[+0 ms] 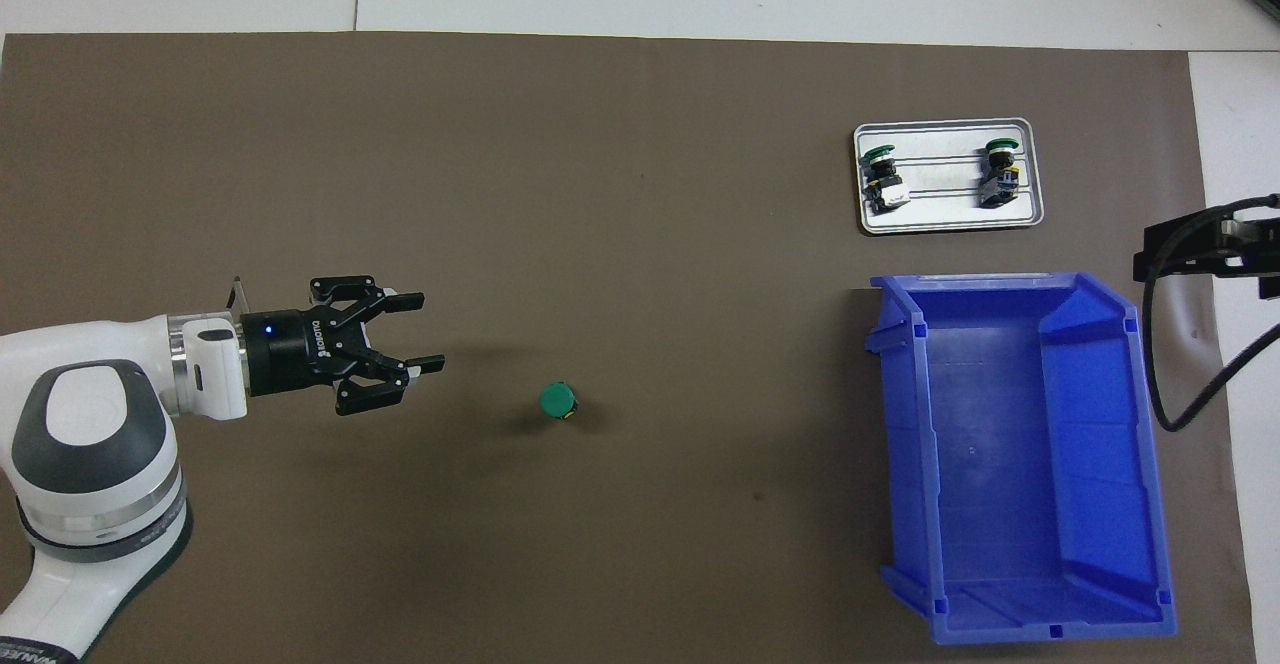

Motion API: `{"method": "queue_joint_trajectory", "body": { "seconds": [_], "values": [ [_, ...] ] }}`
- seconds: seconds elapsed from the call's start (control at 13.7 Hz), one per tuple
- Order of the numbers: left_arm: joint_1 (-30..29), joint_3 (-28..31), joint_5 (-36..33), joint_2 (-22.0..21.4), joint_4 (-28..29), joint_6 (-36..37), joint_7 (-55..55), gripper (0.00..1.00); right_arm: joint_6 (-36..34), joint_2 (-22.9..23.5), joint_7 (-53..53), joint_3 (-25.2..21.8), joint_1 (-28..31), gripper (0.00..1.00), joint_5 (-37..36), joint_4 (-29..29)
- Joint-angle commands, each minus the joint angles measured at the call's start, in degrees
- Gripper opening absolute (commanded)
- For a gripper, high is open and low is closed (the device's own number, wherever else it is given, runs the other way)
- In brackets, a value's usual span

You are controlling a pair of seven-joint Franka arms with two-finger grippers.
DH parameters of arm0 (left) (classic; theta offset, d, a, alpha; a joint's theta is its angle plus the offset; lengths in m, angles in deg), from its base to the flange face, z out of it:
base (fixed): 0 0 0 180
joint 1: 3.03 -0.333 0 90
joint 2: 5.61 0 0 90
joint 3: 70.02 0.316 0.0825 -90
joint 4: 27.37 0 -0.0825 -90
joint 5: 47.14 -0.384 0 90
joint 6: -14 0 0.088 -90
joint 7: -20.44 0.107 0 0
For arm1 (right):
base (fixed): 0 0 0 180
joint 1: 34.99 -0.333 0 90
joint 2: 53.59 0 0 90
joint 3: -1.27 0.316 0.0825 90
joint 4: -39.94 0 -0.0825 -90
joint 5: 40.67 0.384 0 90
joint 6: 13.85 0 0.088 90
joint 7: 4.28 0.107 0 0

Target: Place and press button with both arms

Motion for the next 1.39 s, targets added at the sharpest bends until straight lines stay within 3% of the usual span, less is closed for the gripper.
{"method": "queue_joint_trajectory", "body": {
  "seconds": [0.0,0.15,0.22,0.44,0.66,0.8,0.95,1.1,1.31],
  "values": [
    [0.5,-1.0,-11.0,0.5,-6.7,-0.4,-15.8,0.81,-0.1,-0.3,-1.3,0.4,0.4,1.00,-0.2,-0.4],
    [2.5,-1.3,-18.0,0.5,-9.7,-0.8,-26.1,0.79,-0.1,-0.3,-1.3,0.4,0.4,1.00,-0.2,-0.4],
    [4.3,-1.3,-21.9,0.6,-10.9,-1.2,-30.6,0.73,-0.1,-0.3,-1.4,0.4,0.4,1.00,-0.2,-0.4],
    [9.4,-1.3,-35.1,1.6,-14.4,-2.3,-44.9,0.43,-0.1,-0.3,-1.4,0.4,0.4,1.00,-0.2,-0.4],
    [16.8,-1.3,-47.4,2.8,-14.9,-8.6,-64.4,0.00,-0.1,-0.3,-1.4,0.4,0.4,1.00,-0.2,-0.4],
    [20.0,-1.3,-54.6,2.8,-14.5,-8.6,-74.0,0.00,-0.1,-0.3,-1.3,0.4,0.4,1.00,-0.2,-0.4],
    [23.1,-1.3,-56.2,2.8,-14.2,-8.3,-81.8,0.00,-0.1,-0.3,-1.4,0.4,0.4,1.00,-0.2,-0.4],
    [26.5,-1.3,-62.3,3.5,-13.4,-8.1,-89.9,0.00,-0.1,-0.3,-1.3,0.4,0.4,1.00,-0.2,-0.4],
    [28.1,-1.4,-64.1,3.4,-10.5,-8.0,-94.8,0.00,-0.1,-0.3,-1.4,0.4,0.4,1.00,-0.2,-0.4]
  ]
}}
